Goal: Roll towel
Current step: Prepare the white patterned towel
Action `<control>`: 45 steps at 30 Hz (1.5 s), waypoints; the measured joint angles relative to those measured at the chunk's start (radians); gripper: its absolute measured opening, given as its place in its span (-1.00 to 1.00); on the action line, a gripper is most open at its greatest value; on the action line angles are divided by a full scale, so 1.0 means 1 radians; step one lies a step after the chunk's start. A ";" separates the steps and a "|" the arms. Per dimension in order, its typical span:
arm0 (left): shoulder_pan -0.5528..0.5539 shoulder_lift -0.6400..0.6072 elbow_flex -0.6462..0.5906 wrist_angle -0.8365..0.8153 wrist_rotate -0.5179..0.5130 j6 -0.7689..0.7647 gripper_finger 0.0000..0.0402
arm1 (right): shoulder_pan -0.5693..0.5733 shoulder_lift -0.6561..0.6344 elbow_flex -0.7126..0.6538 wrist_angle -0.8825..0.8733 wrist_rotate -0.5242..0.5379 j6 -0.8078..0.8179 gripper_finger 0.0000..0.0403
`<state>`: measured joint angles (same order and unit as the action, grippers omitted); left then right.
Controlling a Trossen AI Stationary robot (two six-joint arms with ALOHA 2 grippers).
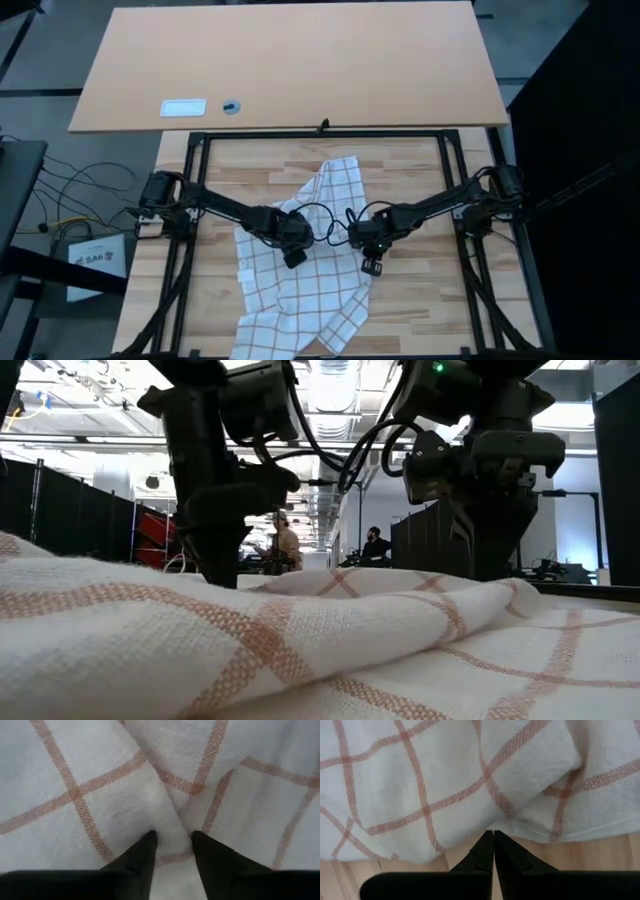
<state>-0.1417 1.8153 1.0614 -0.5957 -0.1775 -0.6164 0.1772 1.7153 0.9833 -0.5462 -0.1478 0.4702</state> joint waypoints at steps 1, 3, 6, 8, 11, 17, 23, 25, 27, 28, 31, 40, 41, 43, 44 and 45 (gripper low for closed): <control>0.000 0.000 0.000 -0.006 -0.006 0.009 -0.68 | 0.000 0.000 0.000 -0.001 0.000 0.000 -1.00; 0.000 -0.006 0.000 -0.015 -0.019 0.018 -0.90 | 0.000 0.000 0.000 0.000 0.000 -0.001 -1.00; 0.001 -0.045 0.030 -0.098 -0.022 0.025 -0.96 | 0.001 0.000 0.000 0.002 0.022 -0.002 -1.00; 0.002 -0.084 0.073 -0.150 -0.022 0.060 -0.98 | 0.006 -0.003 0.000 0.017 0.026 -0.007 -1.00; 0.009 -0.137 0.102 -0.201 -0.023 0.122 -0.99 | 0.008 -0.008 0.000 0.114 0.022 -0.007 -1.00; 0.049 -0.161 0.087 -0.197 0.001 0.148 -0.99 | -0.011 -0.009 0.003 0.325 0.021 -0.030 -1.00; 0.055 -0.161 0.052 -0.150 0.008 0.142 -1.00 | -0.036 0.091 0.003 0.342 0.034 -0.055 -1.00; 0.055 -0.161 0.052 -0.149 0.007 0.142 -1.00 | -0.029 0.150 0.005 0.371 0.035 -0.052 -1.00; 0.055 -0.161 0.052 -0.149 0.007 0.142 -1.00 | -0.016 0.186 0.010 0.395 0.041 -0.052 -1.00; 0.055 -0.161 0.052 -0.149 0.007 0.142 -1.00 | -0.009 0.200 0.012 0.402 0.044 -0.052 -1.00; 0.055 -0.161 0.052 -0.164 0.011 0.146 -1.00 | 0.007 0.209 0.012 0.413 0.047 -0.052 -1.00; 0.154 -0.306 0.054 -0.349 0.024 0.253 -1.00 | 0.028 0.211 0.011 0.389 0.054 -0.053 -1.00; 0.176 -0.333 0.054 -0.348 0.030 0.278 -1.00 | 0.030 0.211 0.011 0.389 0.055 -0.052 -1.00; 0.230 -0.383 0.055 -0.348 0.047 0.335 -1.00 | 0.035 0.212 0.010 0.396 0.061 -0.046 -1.00; 0.260 -0.405 0.056 -0.378 0.021 0.365 -1.00 | 0.036 0.212 0.010 0.387 0.050 -0.043 -1.00; 0.293 -0.425 0.053 -0.402 0.017 0.395 -1.00 | 0.042 0.211 0.009 0.380 0.044 -0.039 -1.00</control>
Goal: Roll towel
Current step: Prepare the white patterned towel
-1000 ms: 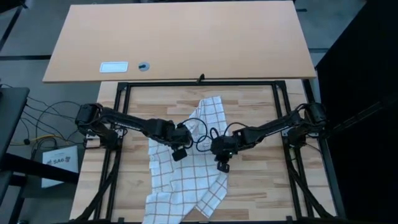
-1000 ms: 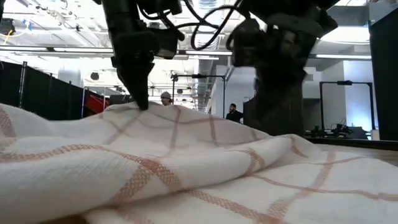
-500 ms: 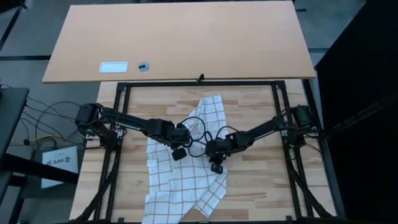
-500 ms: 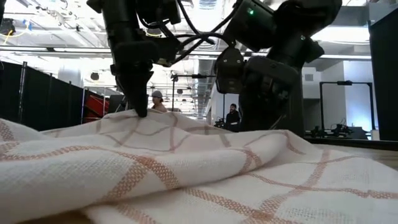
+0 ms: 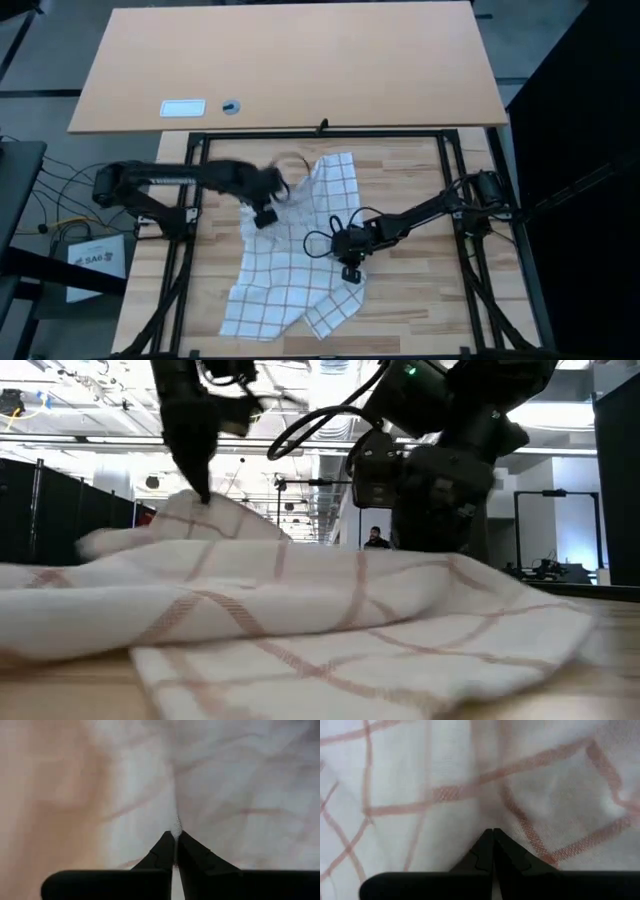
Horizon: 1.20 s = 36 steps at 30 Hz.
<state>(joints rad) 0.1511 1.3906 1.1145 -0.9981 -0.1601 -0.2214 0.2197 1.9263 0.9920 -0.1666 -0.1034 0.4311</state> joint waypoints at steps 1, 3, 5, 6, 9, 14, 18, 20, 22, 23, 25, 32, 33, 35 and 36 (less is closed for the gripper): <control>0.029 -0.014 0.000 -0.004 -0.008 0.026 -1.00 | 0.006 0.000 0.000 -0.003 -0.005 0.004 -1.00; 0.088 -0.029 0.002 -0.025 0.000 0.071 -1.00 | 0.015 0.000 0.000 -0.003 -0.009 0.007 -1.00; 0.150 -0.035 -0.002 -0.067 0.013 0.121 -1.00 | 0.021 0.000 0.000 -0.004 -0.009 0.008 -1.00; 0.181 -0.036 -0.001 -0.058 0.011 0.152 -1.00 | 0.025 0.000 0.000 -0.004 -0.009 0.012 -1.00; 0.256 -0.021 0.001 -0.013 0.003 0.269 -1.00 | 0.028 0.000 0.000 -0.003 -0.011 0.032 -1.00; 0.421 0.026 0.001 0.168 -0.043 0.468 -1.00 | 0.020 -0.004 -0.001 -0.001 -0.016 0.040 -1.00; 0.576 0.060 0.003 0.296 -0.035 0.555 -1.00 | 0.021 -0.004 -0.001 -0.001 -0.025 0.052 -1.00; 0.638 0.072 0.015 0.307 -0.021 0.587 -1.00 | 0.027 -0.004 -0.001 0.000 -0.026 0.059 -1.00; 0.688 0.075 0.036 0.271 0.032 0.597 -0.97 | 0.030 -0.004 -0.002 0.004 -0.026 0.059 -1.00; 0.703 0.075 0.050 0.240 0.069 0.600 -0.94 | 0.030 -0.008 -0.002 0.004 -0.027 0.059 -1.00; 0.714 0.073 0.080 0.165 0.133 0.601 -0.83 | 0.028 -0.011 -0.004 0.003 -0.029 0.059 -1.00; 0.647 0.073 0.164 -0.182 0.438 0.536 -0.32 | -0.009 -0.058 -0.010 -0.018 -0.051 -0.017 -1.00; 0.617 0.072 0.164 -0.245 0.459 0.524 -0.27 | -0.019 -0.074 -0.011 -0.040 -0.051 -0.035 -1.00; 0.549 0.065 0.150 -0.335 0.453 0.507 -0.21 | -0.047 -0.109 -0.015 -0.081 -0.037 -0.073 -1.00; 0.511 0.062 0.137 -0.346 0.436 0.482 -0.21 | -0.062 -0.130 -0.015 -0.096 -0.028 -0.092 -1.00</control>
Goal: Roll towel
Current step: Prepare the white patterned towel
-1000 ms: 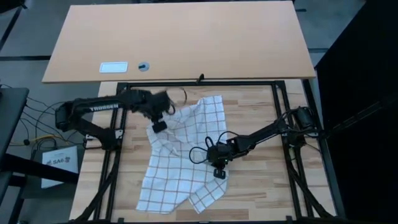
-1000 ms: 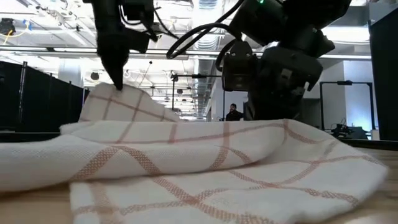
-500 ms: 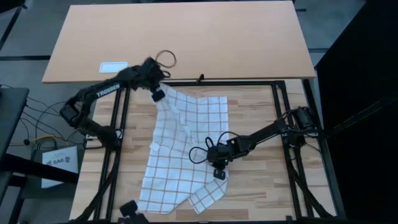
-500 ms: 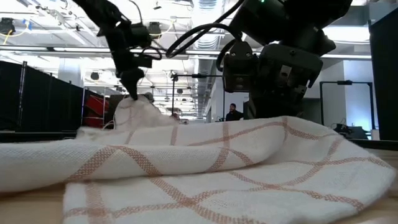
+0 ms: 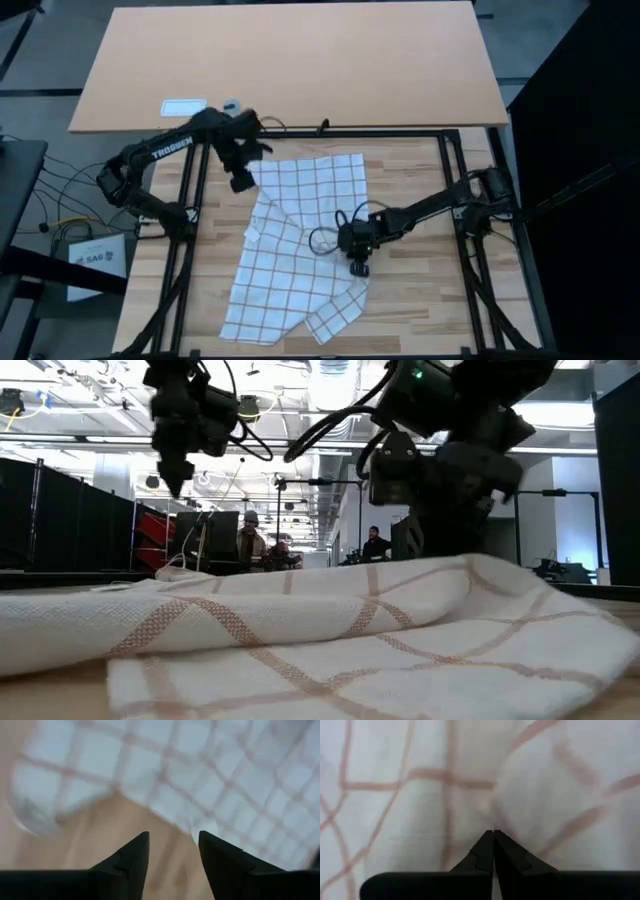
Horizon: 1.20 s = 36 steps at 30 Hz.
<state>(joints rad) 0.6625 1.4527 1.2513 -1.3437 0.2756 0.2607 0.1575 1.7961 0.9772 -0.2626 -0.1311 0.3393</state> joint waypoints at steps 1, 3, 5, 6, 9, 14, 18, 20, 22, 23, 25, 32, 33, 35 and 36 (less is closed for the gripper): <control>-0.036 -0.004 -0.018 0.004 -0.015 -0.032 -0.21 | -0.016 -0.024 0.000 -0.011 0.006 -0.017 -1.00; -0.114 -0.013 -0.063 0.047 -0.017 -0.084 -0.22 | -0.051 -0.072 0.003 -0.017 0.015 -0.052 -1.00; -0.195 -0.025 -0.103 0.142 -0.015 -0.137 -0.24 | -0.098 -0.103 0.005 -0.006 0.021 -0.074 -1.00; -0.234 -0.029 -0.123 0.184 -0.013 -0.167 -0.26 | -0.122 -0.113 0.006 -0.005 0.019 -0.078 -1.00; -0.347 -0.031 -0.186 0.308 -0.016 -0.282 -0.28 | -0.195 -0.126 0.016 0.008 0.016 -0.094 -1.00; -0.504 -0.031 -0.329 0.569 -0.014 -0.448 -0.30 | -0.336 -0.038 0.043 -0.008 0.008 -0.080 -1.00; -0.590 -0.031 -0.463 0.749 -0.021 -0.594 -0.30 | -0.435 0.015 0.102 -0.069 0.009 -0.078 -1.00; -0.620 -0.031 -0.525 0.813 -0.032 -0.658 -0.30 | -0.469 0.030 0.119 -0.112 0.009 -0.085 -1.00; -0.645 -0.031 -0.582 0.883 -0.039 -0.719 -0.30 | -0.496 0.030 0.120 -0.134 0.009 -0.102 -1.00; -0.654 -0.031 -0.605 0.911 -0.040 -0.747 -0.30 | -0.510 0.030 0.122 -0.134 0.005 -0.104 -1.00; -0.672 -0.031 -0.642 0.967 -0.046 -0.796 -0.30 | -0.534 0.028 0.124 -0.154 -0.017 -0.106 -1.00; -0.736 -0.034 -0.695 1.083 -0.059 -0.909 -0.30 | -0.570 0.099 0.119 -0.189 -0.137 -0.121 -1.00; -0.745 -0.034 -0.695 1.084 -0.063 -0.916 -0.30 | -0.573 0.105 0.120 -0.191 -0.145 -0.130 -1.00; -0.763 -0.034 -0.695 1.086 -0.070 -0.939 -0.30 | -0.582 0.105 0.120 -0.201 -0.147 -0.145 -1.00; -0.777 -0.034 -0.695 1.087 -0.071 -0.954 -0.30 | -0.589 0.104 0.120 -0.203 -0.147 -0.149 -1.00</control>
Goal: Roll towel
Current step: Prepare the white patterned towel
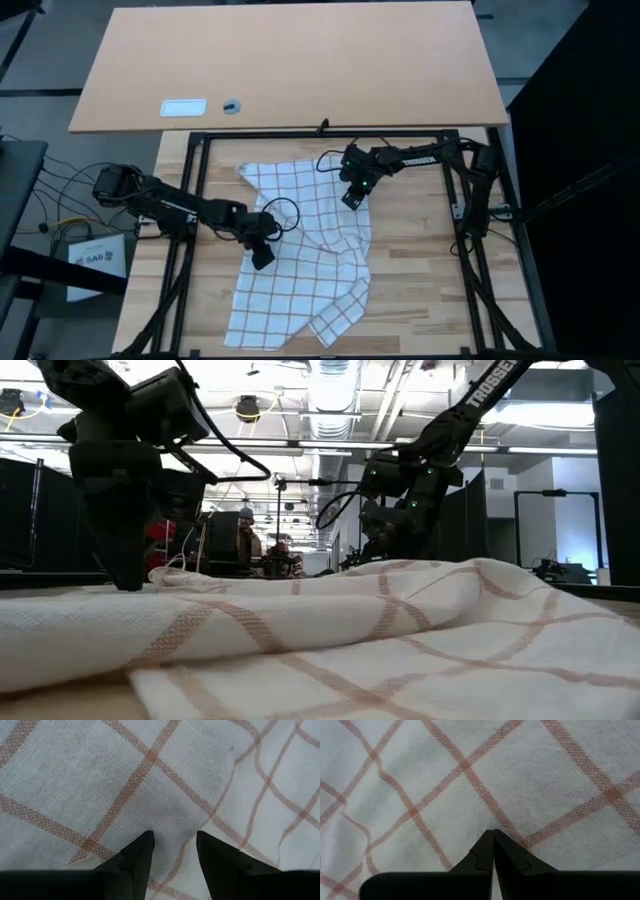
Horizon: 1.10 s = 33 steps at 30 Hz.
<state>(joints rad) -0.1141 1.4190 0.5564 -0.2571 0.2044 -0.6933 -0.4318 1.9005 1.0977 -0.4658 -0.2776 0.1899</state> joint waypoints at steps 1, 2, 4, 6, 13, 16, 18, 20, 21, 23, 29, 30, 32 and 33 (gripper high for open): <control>-0.017 0.000 0.000 0.001 -0.001 -0.016 -0.30 | -0.011 -0.003 0.000 -0.004 0.000 -0.004 -1.00; -0.035 0.001 0.000 0.002 -0.001 -0.033 -0.30 | -0.025 -0.005 -0.001 -0.013 0.000 -0.007 -1.00; -0.059 0.001 0.000 0.004 0.001 -0.055 -0.30 | -0.050 -0.006 -0.001 -0.023 0.002 -0.013 -1.00; -0.129 0.001 -0.001 0.017 -0.029 -0.109 -0.30 | -0.099 -0.007 -0.001 -0.054 0.006 -0.044 -1.00; -0.230 -0.003 -0.001 0.017 -0.119 -0.178 -0.30 | -0.156 -0.019 0.014 -0.067 0.017 -0.076 -1.00; -0.202 -0.040 -0.006 -0.020 -0.125 -0.166 -0.30 | -0.139 -0.050 0.051 -0.078 0.028 -0.096 -1.00; -0.178 -0.083 -0.007 -0.057 -0.130 -0.155 -0.30 | -0.115 -0.094 0.075 -0.118 0.018 -0.112 -1.00; -0.141 -0.151 -0.005 -0.119 -0.129 -0.143 -0.30 | -0.072 -0.149 0.084 -0.156 -0.004 -0.113 -1.00; -0.123 -0.181 -0.003 -0.152 -0.129 -0.135 -0.30 | -0.035 -0.181 0.084 -0.171 -0.015 -0.112 -1.00; -0.083 -0.243 -0.003 -0.198 -0.140 -0.113 -0.30 | 0.075 -0.245 0.070 -0.175 -0.026 -0.092 -1.00; 0.085 -0.328 0.000 -0.219 -0.170 -0.033 -0.30 | 0.494 -0.308 -0.036 -0.028 0.048 0.113 -1.00; 0.109 -0.321 0.000 -0.217 -0.159 -0.015 -0.30 | 0.555 -0.304 -0.050 -0.009 0.068 0.147 -1.00; 0.148 -0.294 0.000 -0.200 -0.129 0.025 -0.30 | 0.657 -0.285 -0.070 0.028 0.098 0.198 -1.00; 0.160 -0.273 0.000 -0.192 -0.120 0.042 -0.30 | 0.693 -0.272 -0.078 0.038 0.106 0.222 -1.00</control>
<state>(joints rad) 0.0460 1.1456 0.5564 -0.4492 0.0848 -0.6512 0.2607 1.6281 1.0198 -0.4276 -0.1713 0.4115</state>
